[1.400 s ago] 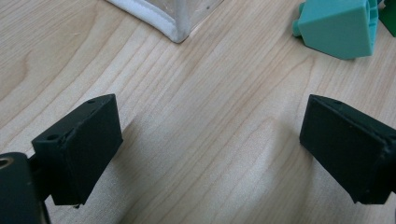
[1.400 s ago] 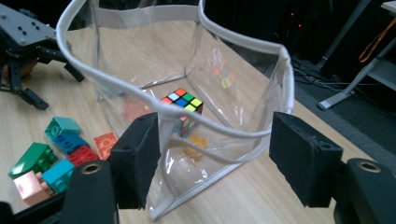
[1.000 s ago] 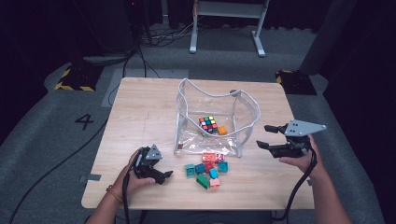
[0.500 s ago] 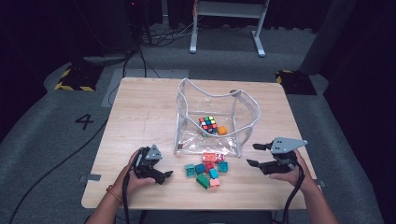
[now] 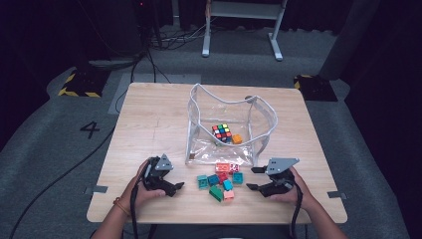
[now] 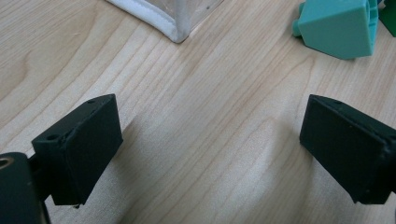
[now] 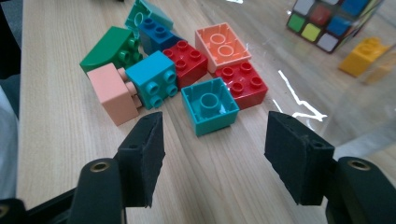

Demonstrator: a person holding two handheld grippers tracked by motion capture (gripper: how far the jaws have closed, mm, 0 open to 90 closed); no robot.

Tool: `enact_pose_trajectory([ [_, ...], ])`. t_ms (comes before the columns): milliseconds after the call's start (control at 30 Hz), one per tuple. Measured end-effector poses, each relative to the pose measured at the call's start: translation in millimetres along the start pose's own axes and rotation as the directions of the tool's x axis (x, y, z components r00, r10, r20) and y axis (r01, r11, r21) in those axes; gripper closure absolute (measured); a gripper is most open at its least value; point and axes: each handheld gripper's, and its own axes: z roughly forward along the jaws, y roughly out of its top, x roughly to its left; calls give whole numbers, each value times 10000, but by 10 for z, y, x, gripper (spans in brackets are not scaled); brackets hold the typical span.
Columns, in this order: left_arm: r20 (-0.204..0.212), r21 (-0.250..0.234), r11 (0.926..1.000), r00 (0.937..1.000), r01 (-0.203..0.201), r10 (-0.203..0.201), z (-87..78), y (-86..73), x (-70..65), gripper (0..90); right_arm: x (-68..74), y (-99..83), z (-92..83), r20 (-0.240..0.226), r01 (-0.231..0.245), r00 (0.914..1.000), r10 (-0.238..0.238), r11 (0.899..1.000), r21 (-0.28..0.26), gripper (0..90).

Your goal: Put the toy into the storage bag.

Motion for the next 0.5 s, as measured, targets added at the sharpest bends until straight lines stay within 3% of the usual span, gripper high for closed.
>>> enact_pose_trajectory([
  [267,-9,9,10000,10000,-3,3,-1,0,1,58,-14,-2,283,-303,-258,9992,255,9996,-92,376],
  [500,0,-3,10000,10000,3,-3,0,0,0,58,-22,4,439,-142,-310,9994,312,9995,110,405],
])
